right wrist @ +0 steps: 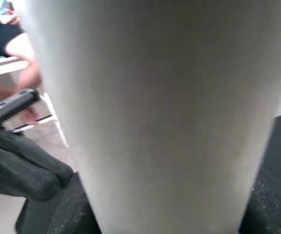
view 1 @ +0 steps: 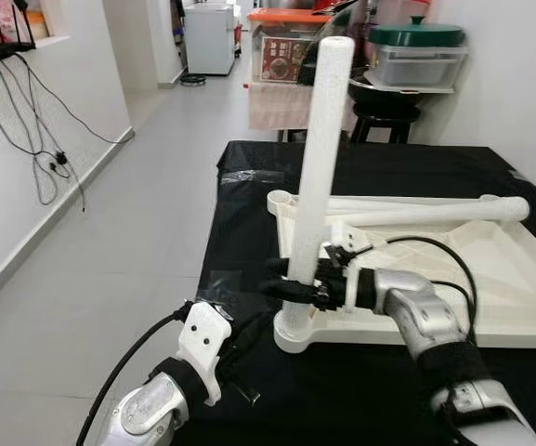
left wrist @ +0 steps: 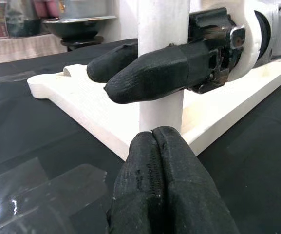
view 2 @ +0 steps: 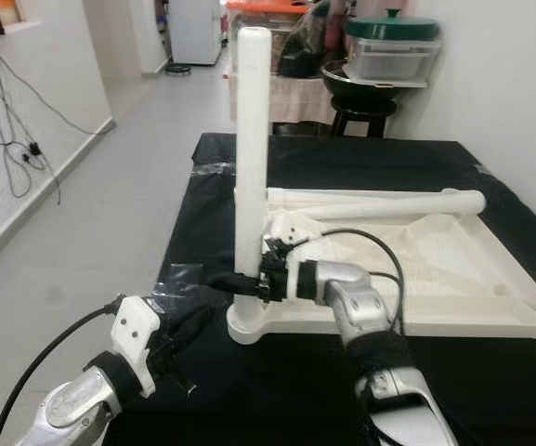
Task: Building children table
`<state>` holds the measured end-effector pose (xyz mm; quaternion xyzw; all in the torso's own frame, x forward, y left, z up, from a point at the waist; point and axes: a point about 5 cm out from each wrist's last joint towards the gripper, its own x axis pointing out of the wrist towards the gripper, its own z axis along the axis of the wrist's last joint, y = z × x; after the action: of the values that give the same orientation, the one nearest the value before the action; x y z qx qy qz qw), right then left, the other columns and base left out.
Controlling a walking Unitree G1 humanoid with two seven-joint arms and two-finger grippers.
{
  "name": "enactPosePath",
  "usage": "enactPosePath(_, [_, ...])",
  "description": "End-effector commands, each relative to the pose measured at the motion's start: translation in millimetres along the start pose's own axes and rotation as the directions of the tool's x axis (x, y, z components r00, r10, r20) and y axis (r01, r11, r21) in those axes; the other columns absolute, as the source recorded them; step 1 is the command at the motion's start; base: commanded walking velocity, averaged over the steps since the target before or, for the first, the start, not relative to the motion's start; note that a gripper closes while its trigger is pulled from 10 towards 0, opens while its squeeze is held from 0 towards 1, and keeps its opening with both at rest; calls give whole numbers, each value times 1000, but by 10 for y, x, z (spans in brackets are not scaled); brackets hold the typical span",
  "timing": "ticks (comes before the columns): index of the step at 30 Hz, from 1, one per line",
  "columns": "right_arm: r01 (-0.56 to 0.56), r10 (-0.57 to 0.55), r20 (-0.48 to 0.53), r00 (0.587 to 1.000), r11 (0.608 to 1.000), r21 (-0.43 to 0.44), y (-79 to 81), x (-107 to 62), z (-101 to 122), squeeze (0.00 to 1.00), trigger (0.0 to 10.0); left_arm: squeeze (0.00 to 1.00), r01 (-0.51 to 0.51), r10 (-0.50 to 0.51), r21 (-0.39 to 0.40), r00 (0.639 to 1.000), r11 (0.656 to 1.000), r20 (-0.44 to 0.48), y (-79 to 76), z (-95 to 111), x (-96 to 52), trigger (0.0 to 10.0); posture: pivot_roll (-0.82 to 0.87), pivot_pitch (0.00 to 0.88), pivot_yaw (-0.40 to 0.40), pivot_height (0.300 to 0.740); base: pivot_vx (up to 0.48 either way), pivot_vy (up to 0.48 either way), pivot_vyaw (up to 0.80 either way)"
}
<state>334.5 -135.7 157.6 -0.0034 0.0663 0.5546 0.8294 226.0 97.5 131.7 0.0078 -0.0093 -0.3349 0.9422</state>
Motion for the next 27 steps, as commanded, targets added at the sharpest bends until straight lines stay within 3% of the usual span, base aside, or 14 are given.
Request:
enactPosePath(1, [529, -532, -27, 846, 833, 163, -58, 0, -267, 0, 0, 0, 2, -2, -6, 1000, 1000, -12, 2, -29, -30, 10000, 11, 0, -42, 740, 0, 0, 0])
enactPosePath(2, [529, -532, -27, 846, 833, 163, -58, 0, -267, 0, 0, 0, 2, -2, -6, 1000, 1000, -12, 2, -29, -30, 10000, 11, 0, -42, 740, 0, 0, 0])
enactPosePath(3, [720, -730, -59, 681, 653, 235, -57, -39, -333, 0, 0, 0, 2, -2, -7, 1000, 1000, -11, 10, -27, -37, 10000, 7, 0, -39, 740, 0, 0, 0])
enactPosePath(4, [753, -760, -63, 647, 624, 209, 120, 33, -368, 0, 0, 0, 2, -3, -13, 1000, 1000, -12, 16, -28, -35, 10000, 17, 0, -39, 740, 0, 0, 0])
enactPosePath(5, [738, -744, -48, 667, 651, 178, 256, 103, -364, 0, 0, 0, 3, -3, -17, 1000, 1000, -12, 22, -31, -33, 10000, 18, 0, -37, 740, 0, 0, 0])
enactPosePath(7, [634, -633, -29, 773, 772, 53, 407, 286, -294, 0, 0, 0, 7, -7, -9, 1000, 1000, -17, 31, -40, -31, 10000, 8, 0, -24, 740, 0, 0, 0])
enactPosePath(11, [680, -679, -74, 731, 715, 160, 237, 228, -375, 0, 0, 0, 16, -16, -2, 1000, 1000, -19, 23, -45, -16, 10000, 29, 0, -44, 740, 0, 0, 0])
enactPosePath(17, [673, -674, -64, 736, 719, 174, 264, 288, -321, 0, 0, 0, -10, 10, 1, 1000, 1000, -12, 30, -40, -15, 10000, 29, 0, -41, 740, 0, 0, 0])
enactPosePath(18, [684, -685, -69, 726, 707, 182, 290, 306, -302, 0, 10000, 0, -12, 12, 3, 1000, 1000, -11, 31, -39, -13, 10000, 30, 0, -41, 740, 0, 0, 0])
enactPosePath(19, [665, -667, -62, 742, 723, 185, 319, 325, -267, 875, 10000, 0, -12, 12, 2, 1000, 1000, -11, 34, -38, -12, 10000, 32, 0, -41, 740, 0, 0, 0])
enactPosePath(20, [617, -620, -37, 783, 769, 165, 348, 357, -193, 1000, 10000, 0, -9, 9, 0, 1000, 1000, -12, 36, -38, -10, 10000, 30, 0, -40, 740, 0, 0, 0])
enactPosePath(24, [581, -584, -18, 812, 803, 136, 347, 376, -144, 1000, 10000, 0, -7, 7, 0, 1000, 1000, -12, 35, -38, -8, 10000, 30, 0, -40, 740, 0, 0, 0])
enactPosePath(25, [397, -403, 61, 913, 914, 86, 335, 404, 28, 1000, 10000, 0, -5, 5, -2, 1000, 1000, -11, 34, -37, -2, 10000, 31, 0, -41, 740, 0, 0, 0])
enactPosePath(27, [317, -321, 83, 943, 947, 53, 335, 401, 91, 1000, 10000, 0, -5, 5, -2, 1000, 1000, -11, 32, -37, 1, 10000, 31, 0, -41, 740, 0, 0, 0])
